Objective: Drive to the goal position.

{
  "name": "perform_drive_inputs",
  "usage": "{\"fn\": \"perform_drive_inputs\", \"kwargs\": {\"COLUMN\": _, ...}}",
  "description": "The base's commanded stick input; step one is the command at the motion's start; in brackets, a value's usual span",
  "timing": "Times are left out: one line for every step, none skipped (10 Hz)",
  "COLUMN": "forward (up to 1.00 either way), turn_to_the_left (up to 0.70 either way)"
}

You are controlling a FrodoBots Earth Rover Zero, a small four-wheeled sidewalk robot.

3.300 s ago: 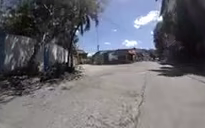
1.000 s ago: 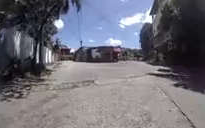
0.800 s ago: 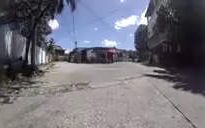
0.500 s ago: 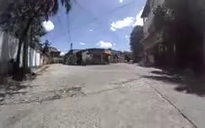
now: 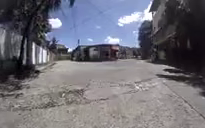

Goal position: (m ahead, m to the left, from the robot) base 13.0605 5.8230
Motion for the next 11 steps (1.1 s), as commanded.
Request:
{"fn": "perform_drive_inputs", "kwargs": {"forward": 0.85, "turn_to_the_left": 0.02}}
{"fn": "perform_drive_inputs", "kwargs": {"forward": 0.85, "turn_to_the_left": -0.05}}
{"fn": "perform_drive_inputs", "kwargs": {"forward": 0.85, "turn_to_the_left": -0.19}}
{"fn": "perform_drive_inputs", "kwargs": {"forward": 0.85, "turn_to_the_left": -0.34}}
{"fn": "perform_drive_inputs", "kwargs": {"forward": 0.85, "turn_to_the_left": -0.34}}
{"fn": "perform_drive_inputs", "kwargs": {"forward": 0.85, "turn_to_the_left": -0.34}}
{"fn": "perform_drive_inputs", "kwargs": {"forward": 0.85, "turn_to_the_left": -0.34}}
{"fn": "perform_drive_inputs", "kwargs": {"forward": 0.85, "turn_to_the_left": -0.34}}
{"fn": "perform_drive_inputs", "kwargs": {"forward": 0.85, "turn_to_the_left": 0.03}}
{"fn": "perform_drive_inputs", "kwargs": {"forward": 0.85, "turn_to_the_left": 0.03}}
{"fn": "perform_drive_inputs", "kwargs": {"forward": 0.85, "turn_to_the_left": 0.06}}
